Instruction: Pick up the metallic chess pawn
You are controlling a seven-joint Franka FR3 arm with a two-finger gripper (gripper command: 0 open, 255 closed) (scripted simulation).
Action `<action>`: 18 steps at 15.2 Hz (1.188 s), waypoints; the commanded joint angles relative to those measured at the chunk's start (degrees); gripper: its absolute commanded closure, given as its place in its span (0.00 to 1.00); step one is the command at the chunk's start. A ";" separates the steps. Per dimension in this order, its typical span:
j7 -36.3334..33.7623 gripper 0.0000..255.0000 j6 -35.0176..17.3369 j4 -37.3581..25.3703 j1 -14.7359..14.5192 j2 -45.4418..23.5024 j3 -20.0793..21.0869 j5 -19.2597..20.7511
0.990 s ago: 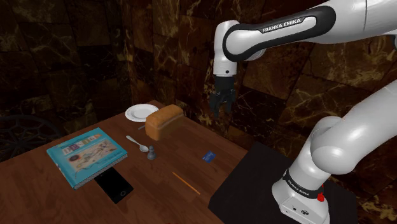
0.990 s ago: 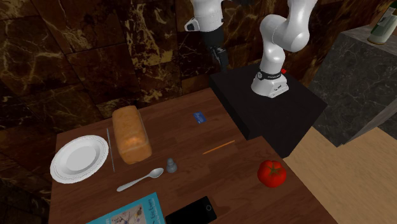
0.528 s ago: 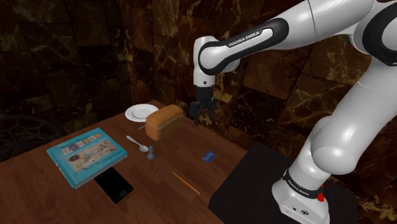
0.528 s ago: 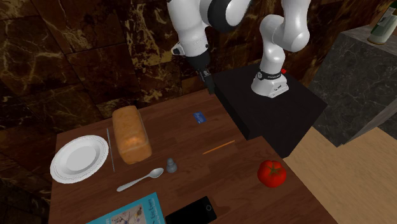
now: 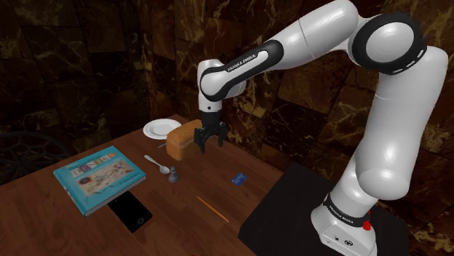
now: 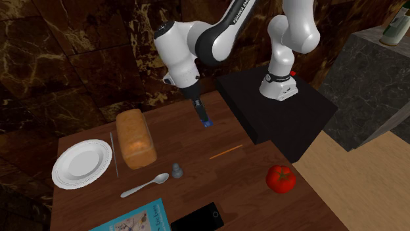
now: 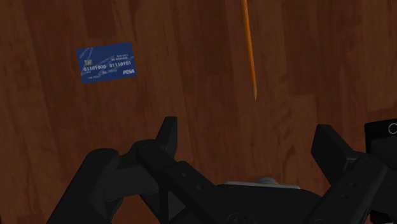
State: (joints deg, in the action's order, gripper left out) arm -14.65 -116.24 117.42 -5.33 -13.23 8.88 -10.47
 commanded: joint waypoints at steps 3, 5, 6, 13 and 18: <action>-1.82 0.00 -1.07 -8.53 -1.06 -9.84 0.03 0.76; -2.71 0.00 -1.08 -13.08 -1.68 -14.53 -0.03 1.09; -3.14 0.00 -0.97 -15.50 -2.01 -16.90 -0.07 1.26; -6.03 0.00 2.42 -36.24 -4.45 -34.64 -0.56 2.30; -7.50 0.00 6.46 -51.76 -5.96 -46.32 -0.86 2.81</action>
State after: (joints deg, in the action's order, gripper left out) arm -21.91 -110.33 67.91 -11.03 -57.87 8.05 -7.73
